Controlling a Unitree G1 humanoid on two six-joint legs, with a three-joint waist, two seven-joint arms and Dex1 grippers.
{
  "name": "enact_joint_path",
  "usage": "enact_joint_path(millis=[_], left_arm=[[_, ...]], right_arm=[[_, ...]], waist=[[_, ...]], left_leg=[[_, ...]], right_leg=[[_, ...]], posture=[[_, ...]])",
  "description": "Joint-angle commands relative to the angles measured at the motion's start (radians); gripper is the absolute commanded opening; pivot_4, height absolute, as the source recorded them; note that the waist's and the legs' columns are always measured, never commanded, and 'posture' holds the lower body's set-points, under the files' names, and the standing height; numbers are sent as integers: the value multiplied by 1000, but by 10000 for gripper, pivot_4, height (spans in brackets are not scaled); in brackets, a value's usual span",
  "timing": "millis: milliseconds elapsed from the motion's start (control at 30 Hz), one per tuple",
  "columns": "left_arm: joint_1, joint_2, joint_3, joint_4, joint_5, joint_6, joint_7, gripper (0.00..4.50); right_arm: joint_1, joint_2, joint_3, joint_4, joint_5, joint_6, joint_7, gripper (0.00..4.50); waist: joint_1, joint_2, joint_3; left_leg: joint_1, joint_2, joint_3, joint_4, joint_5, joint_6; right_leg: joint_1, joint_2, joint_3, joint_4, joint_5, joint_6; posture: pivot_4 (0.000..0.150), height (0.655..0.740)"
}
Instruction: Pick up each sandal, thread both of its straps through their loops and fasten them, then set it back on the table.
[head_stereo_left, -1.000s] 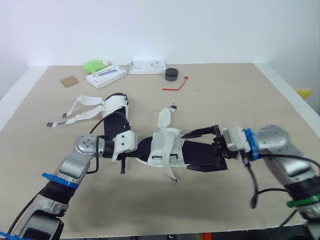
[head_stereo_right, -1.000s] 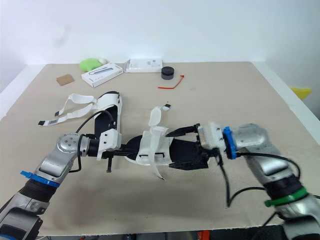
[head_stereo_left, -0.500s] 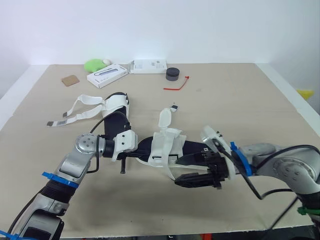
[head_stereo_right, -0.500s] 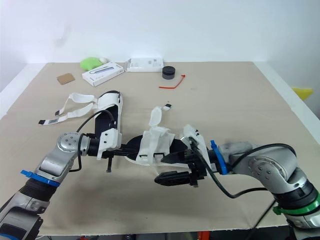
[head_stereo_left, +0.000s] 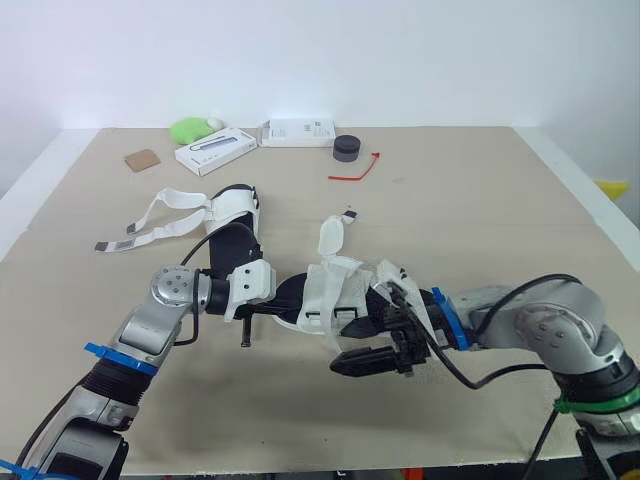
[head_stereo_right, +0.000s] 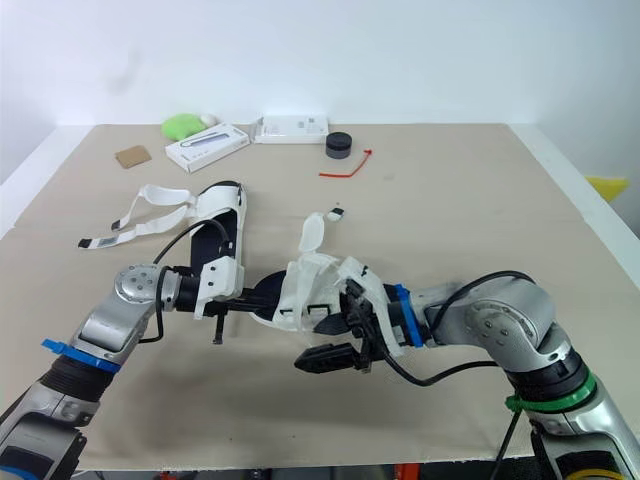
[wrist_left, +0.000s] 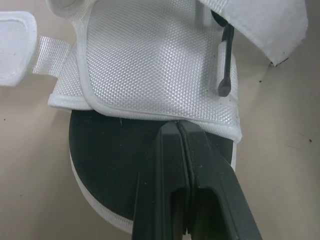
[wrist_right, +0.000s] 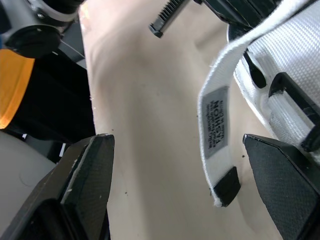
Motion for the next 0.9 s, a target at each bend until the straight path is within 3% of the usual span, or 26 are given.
enact_joint_path(millis=[33, 233, 333, 400, 533, 567, 767, 900], left_arm=[[-11, -6, -6, -12, -6, 0, -2, 0], [-6, -3, 0, -15, -7, 2, -5, 0], [-8, 0, 3, -11, -7, 1, -7, 0], [-9, 0, 4, -10, -7, 0, -6, 0], [-9, -1, 3, -5, -4, -2, -4, 0], [-9, -2, 3, -5, -4, -2, -3, 0], [-9, -2, 1, 4, 1, -10, -4, 0], [-9, 0, 2, 6, 1, -11, -6, 0]], right_arm=[[-44, 35, -11, 20, -30, 36, -39, 44397], [-61, 88, -26, 46, -78, 74, -69, 44397], [-59, 95, -36, 43, -87, 85, -65, 32899], [-58, 98, -41, 39, -93, 91, -59, 21111], [-60, 89, -64, 28, -77, 106, -32, 3153], [-61, 85, -71, 24, -70, 109, -22, 1451], [-87, 110, -202, 63, 46, 143, 14, 1451], [-188, 177, -327, 214, 120, 174, -71, 1451]], waist=[[1, 0, 0], [2, 0, 0], [2, 0, 0], [2, 0, 0], [2, 0, 0], [2, 0, 0], [3, 0, 0], [2, 0, 0]], left_leg=[[0, 0, 0, 0, 0, 0], [-1, 0, -1, 0, 0, 0], [-3, 0, -1, 0, 0, 0], [-5, 0, -2, 0, 0, 0], [-8, 0, -2, 0, 0, 0], [-8, 0, -2, 0, 0, 0], [-10, -1, -2, 0, 0, 0], [-9, 0, -1, 1, 0, 0]], right_leg=[[0, 0, 0, 0, 0, 0], [0, 0, -1, 0, 0, 0], [-2, 0, -1, 0, 1, -1], [-3, 0, -1, -1, 3, -5], [-5, 0, -2, 0, 3, -5], [-6, -1, -2, 0, 3, -6], [-8, -1, -2, 0, 4, -6], [-8, -1, -1, 0, 5, -7]], posture=[[1500, 7400], [1500, 7400], [1500, 7400], [1500, 7400], [1500, 7400], [1500, 7400], [1500, 7400], [1500, 7400]])
